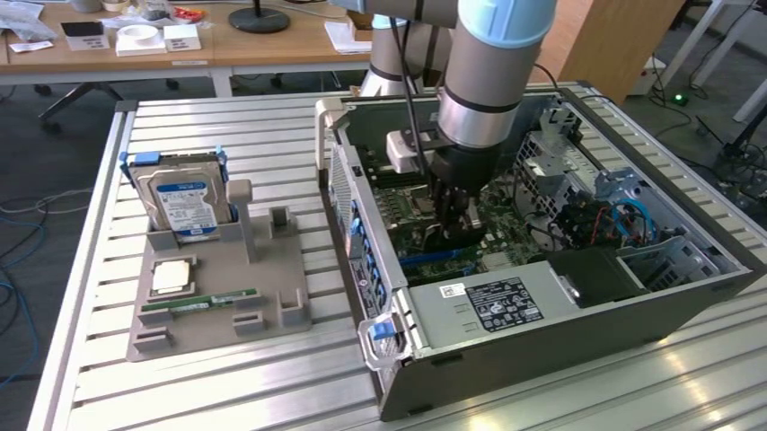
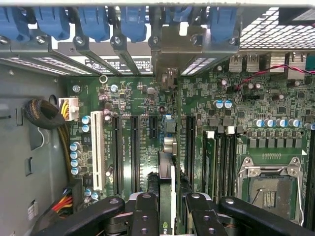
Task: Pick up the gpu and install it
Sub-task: 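Insert the gpu into the slot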
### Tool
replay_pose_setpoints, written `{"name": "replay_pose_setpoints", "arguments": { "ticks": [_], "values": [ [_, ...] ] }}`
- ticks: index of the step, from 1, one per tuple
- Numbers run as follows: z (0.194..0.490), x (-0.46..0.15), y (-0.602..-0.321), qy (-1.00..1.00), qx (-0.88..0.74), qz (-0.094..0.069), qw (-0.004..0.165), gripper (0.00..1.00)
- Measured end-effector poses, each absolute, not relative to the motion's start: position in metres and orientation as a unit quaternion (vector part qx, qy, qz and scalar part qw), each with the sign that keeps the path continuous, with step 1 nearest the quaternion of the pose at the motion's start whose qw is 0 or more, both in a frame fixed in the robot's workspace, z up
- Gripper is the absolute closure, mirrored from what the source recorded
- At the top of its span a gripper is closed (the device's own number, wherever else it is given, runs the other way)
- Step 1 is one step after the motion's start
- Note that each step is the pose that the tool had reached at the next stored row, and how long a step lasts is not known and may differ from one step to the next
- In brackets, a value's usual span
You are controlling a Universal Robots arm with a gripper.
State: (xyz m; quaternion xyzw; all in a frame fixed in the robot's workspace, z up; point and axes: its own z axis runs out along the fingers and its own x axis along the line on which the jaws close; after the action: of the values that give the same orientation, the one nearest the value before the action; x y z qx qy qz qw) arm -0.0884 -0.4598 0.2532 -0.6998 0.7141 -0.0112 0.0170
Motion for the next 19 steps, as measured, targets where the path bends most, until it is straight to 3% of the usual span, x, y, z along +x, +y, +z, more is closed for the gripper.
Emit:
{"name": "replay_pose_setpoints", "arguments": {
  "ticks": [19],
  "values": [
    [0.2479, -0.0914, -0.4593, 0.714, -0.7, -0.011, 0.017, 0.74]
  ]
}}
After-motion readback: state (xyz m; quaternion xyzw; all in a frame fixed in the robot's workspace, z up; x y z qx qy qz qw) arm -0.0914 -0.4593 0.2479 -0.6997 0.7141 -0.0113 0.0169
